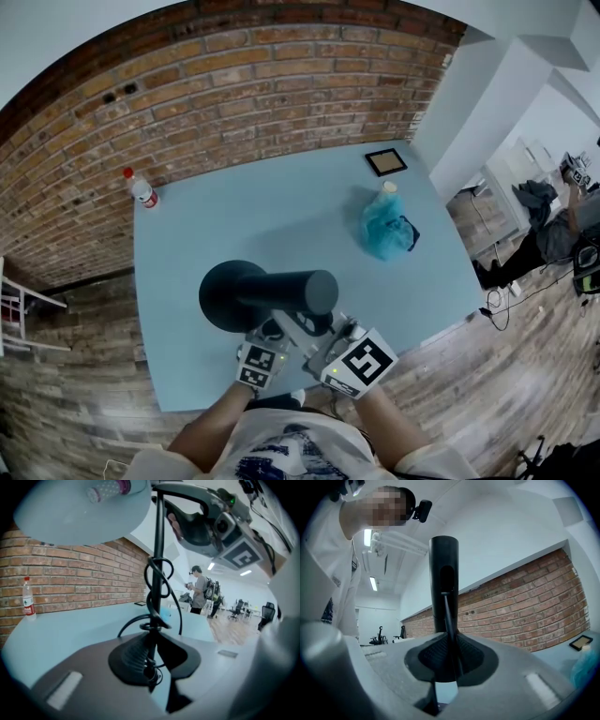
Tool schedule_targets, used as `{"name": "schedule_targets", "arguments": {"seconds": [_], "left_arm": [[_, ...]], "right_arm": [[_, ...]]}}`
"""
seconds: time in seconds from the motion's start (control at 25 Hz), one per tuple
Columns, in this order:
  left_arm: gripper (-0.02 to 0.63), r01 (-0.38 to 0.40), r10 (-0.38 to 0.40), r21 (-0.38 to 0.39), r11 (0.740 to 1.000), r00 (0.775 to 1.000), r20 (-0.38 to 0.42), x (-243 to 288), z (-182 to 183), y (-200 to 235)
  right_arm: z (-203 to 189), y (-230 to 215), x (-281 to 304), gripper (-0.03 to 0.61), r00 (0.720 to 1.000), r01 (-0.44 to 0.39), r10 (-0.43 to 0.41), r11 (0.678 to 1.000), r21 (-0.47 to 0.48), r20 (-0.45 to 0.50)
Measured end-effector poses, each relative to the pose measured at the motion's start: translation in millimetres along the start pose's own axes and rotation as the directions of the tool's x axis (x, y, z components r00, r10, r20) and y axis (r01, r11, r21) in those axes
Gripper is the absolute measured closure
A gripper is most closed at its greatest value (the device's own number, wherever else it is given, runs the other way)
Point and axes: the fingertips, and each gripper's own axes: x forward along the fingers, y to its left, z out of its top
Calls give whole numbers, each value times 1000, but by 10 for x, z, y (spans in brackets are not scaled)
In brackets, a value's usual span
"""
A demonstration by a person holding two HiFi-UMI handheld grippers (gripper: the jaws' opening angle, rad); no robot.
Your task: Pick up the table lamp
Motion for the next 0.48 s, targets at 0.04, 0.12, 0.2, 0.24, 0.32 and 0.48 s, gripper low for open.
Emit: {"name": "schedule_targets", "arguments": {"seconds": [0.04, 0.12, 0.2, 0.24, 0.32, 0.48], "left_arm": [[566, 3, -3, 2, 1000, 1000, 5, 2, -1, 0], [566, 3, -3, 13, 1000, 1000, 11, 8, -3, 0], [568, 1, -2, 23, 1000, 1000, 17, 8, -5, 4], [569, 1, -2, 25, 1000, 1000, 20, 5, -5, 7], [569, 3, -3, 29, 1000, 1000, 24, -2, -9, 9], [569, 2, -3, 39, 999, 1000, 25, -3, -7, 0]], "right_arm": [[3, 4, 0, 526, 1000, -1, 1, 1000, -15, -2], [6, 6, -5, 529, 1000, -1, 1, 1000, -26, 1], [5, 6, -4, 529, 1000, 4, -4, 1000, -25, 4], [4, 7, -2, 531, 1000, 7, -7, 1000, -23, 6], [3, 11, 0, 531, 1000, 15, -15, 1000, -21, 9], [4, 18, -11, 532, 1000, 21, -21, 999, -26, 5]]}}
